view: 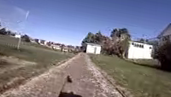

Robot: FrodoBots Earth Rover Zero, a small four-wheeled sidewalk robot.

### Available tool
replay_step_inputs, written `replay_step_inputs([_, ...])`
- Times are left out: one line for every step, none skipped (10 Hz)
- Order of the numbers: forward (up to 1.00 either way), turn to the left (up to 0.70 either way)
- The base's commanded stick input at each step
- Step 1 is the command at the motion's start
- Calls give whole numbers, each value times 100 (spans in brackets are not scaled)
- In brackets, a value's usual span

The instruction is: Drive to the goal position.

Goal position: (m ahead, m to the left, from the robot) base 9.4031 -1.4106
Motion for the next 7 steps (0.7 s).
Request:
replay_step_inputs([100, 0])
replay_step_inputs([100, 0])
replay_step_inputs([100, 2])
replay_step_inputs([100, 4])
replay_step_inputs([100, 5])
replay_step_inputs([100, 4])
replay_step_inputs([100, 2])
